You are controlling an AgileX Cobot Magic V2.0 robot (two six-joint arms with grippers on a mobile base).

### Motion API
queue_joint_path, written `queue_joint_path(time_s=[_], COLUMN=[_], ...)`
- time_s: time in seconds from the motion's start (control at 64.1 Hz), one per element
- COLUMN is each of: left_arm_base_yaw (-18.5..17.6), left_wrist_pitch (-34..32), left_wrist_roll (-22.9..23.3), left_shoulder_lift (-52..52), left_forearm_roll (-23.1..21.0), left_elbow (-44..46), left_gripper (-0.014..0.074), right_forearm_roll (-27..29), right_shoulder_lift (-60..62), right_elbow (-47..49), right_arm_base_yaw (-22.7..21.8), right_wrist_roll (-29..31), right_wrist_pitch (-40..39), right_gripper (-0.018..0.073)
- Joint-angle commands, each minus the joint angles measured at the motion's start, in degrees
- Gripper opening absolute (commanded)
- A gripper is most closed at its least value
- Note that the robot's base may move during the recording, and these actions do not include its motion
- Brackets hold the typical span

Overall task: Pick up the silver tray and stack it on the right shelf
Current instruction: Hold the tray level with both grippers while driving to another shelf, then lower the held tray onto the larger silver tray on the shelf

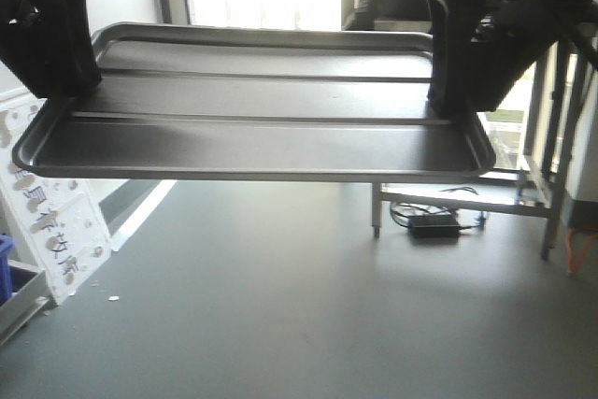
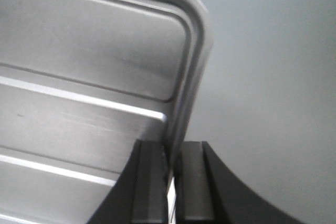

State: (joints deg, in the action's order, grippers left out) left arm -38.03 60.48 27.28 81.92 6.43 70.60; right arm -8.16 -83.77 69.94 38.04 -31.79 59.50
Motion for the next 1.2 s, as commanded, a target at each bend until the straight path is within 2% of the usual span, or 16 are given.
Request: queue_joint_path(time_s=[0.0,1.186], left_arm_base_yaw=[-0.8,-0.8], left_wrist_pitch=[-1.3,-1.3], left_wrist_roll=[-1.5,-1.5], left_shoulder_lift=[-1.9,-1.9], left_forearm_roll=[-0.4,-0.4], left_elbow=[1.8,1.8], left_gripper=[-0.0093,-0.0093], right_forearm_roll=[-1.0,-1.0], right_shoulder_lift=[2.2,2.2], right_elbow=[1.9,1.9], right_arm_base_yaw=[0.3,0.3], right_wrist_roll=[2.0,2.0], right_wrist_pitch=[-3.4,-3.4], right_gripper=[0.0057,0.0057])
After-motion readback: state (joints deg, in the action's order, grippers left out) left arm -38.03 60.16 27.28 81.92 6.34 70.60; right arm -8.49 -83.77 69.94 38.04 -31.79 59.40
